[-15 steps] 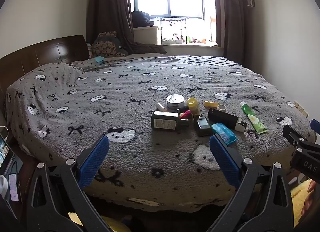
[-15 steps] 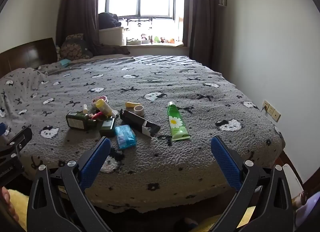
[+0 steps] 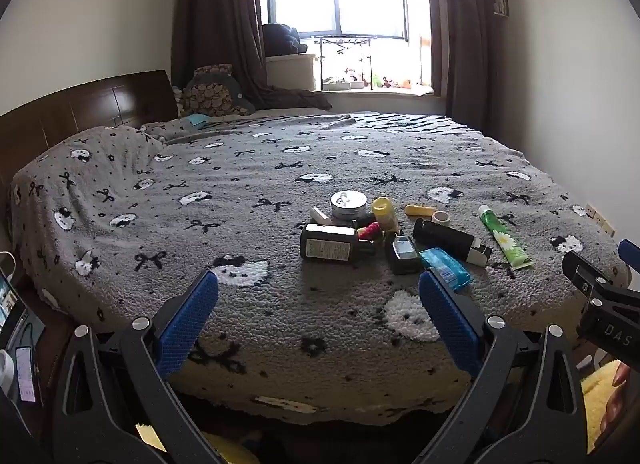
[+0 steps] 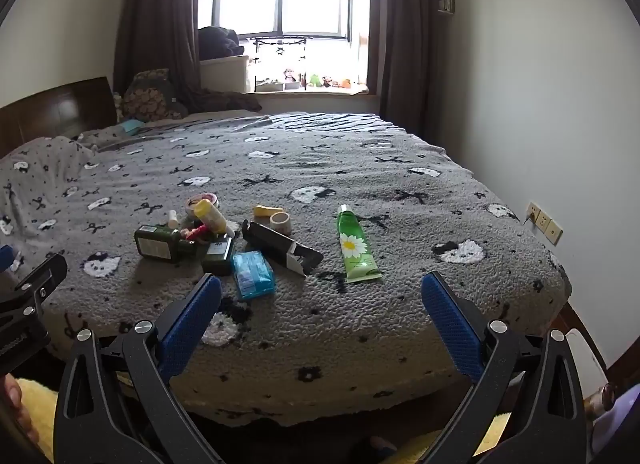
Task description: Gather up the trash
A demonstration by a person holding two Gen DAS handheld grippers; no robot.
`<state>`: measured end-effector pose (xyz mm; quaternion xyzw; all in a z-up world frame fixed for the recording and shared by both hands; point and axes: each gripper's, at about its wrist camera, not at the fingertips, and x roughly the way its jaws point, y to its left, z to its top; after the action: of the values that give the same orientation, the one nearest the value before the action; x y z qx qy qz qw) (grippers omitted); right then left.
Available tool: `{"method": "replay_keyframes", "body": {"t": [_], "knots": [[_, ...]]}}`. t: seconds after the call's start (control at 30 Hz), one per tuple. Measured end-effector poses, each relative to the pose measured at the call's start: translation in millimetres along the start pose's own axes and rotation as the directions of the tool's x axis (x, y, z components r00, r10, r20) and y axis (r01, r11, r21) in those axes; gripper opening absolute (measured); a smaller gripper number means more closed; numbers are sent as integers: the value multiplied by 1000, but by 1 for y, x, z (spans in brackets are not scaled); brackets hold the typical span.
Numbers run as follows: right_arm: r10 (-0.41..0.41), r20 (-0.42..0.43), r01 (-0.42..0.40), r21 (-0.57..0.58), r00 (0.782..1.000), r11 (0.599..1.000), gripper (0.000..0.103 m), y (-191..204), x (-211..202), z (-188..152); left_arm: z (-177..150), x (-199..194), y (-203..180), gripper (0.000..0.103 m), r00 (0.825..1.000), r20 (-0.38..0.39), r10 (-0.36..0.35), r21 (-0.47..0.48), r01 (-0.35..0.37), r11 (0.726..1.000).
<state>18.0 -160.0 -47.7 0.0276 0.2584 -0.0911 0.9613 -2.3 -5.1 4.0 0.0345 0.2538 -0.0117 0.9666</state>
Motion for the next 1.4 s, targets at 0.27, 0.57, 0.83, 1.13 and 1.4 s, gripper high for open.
{"method": "replay_keyframes", "body": {"t": [0.27, 0.57, 0.83, 1.13, 1.4], "knots": [[2, 2, -2, 1, 1000, 1000, 100, -3, -1, 0, 2, 0, -2, 95, 1000, 2, -1, -2, 1, 1000], [7, 8, -7, -1, 1000, 1000, 100, -6, -4, 1, 3, 0, -4, 95, 1000, 4, 1, -4, -1, 1000], [13, 11, -13, 2, 1000, 1000, 100, -6, -3, 2, 6, 2, -8, 95, 1000, 6, 1, -4, 0, 1000], [12, 12, -12, -2, 1000, 1000, 100, -4, -3, 3, 6, 2, -6, 95, 1000, 9, -1, -7, 1, 1000], [13, 15, -13, -3, 1000, 1000, 100, -3, -3, 4, 8, 3, -2, 95, 1000, 10, -3, -8, 3, 1000]]}}
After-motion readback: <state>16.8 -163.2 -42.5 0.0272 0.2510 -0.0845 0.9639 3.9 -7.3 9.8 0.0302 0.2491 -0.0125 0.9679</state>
